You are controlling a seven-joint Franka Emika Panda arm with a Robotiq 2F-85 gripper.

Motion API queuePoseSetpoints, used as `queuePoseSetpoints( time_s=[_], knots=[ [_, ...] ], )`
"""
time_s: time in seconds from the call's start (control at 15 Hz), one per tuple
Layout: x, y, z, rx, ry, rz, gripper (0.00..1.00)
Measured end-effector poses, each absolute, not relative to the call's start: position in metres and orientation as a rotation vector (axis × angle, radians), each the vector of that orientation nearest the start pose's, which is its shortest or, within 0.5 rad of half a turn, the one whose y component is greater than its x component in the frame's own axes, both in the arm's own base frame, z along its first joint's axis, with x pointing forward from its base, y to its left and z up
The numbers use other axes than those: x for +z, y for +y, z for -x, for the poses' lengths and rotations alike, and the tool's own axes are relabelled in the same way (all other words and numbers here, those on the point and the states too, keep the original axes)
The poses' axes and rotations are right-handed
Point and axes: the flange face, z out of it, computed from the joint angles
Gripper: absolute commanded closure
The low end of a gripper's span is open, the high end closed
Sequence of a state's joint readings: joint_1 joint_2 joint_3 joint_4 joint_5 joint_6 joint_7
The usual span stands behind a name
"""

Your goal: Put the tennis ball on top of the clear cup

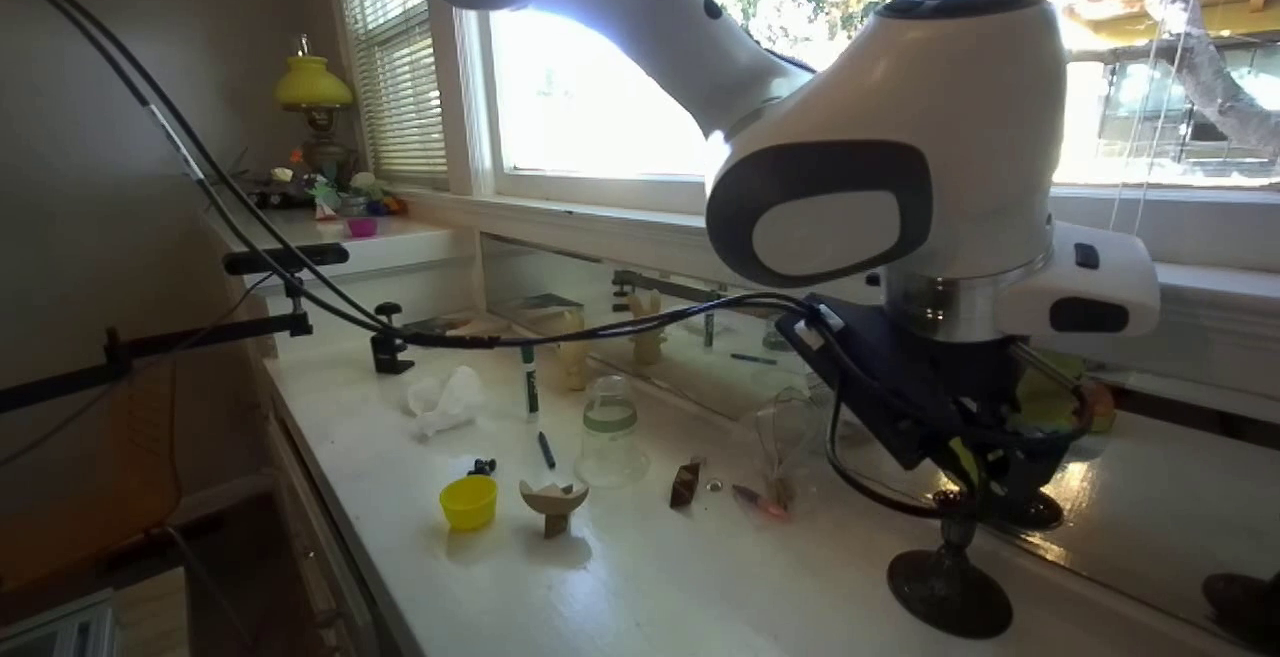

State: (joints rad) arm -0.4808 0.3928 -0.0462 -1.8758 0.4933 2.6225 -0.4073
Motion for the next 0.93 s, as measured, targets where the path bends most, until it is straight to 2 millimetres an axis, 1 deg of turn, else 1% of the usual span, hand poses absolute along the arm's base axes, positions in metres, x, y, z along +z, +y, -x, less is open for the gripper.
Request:
queuePoseSetpoints(
  time_s=[0.2, 0.33, 0.67, 0.93],
  knots=[
    [0.361, -0.335, -0.563, -0.68, 0.71, 2.868, 0.62],
    [0.374, -0.33, -0.553, -0.636, 0.69, 2.882, 0.62],
    [0.398, -0.311, -0.523, -0.384, 0.575, 2.908, 0.62],
    [0.415, -0.283, -0.507, -0.189, 0.454, 2.885, 0.62]
  ],
)
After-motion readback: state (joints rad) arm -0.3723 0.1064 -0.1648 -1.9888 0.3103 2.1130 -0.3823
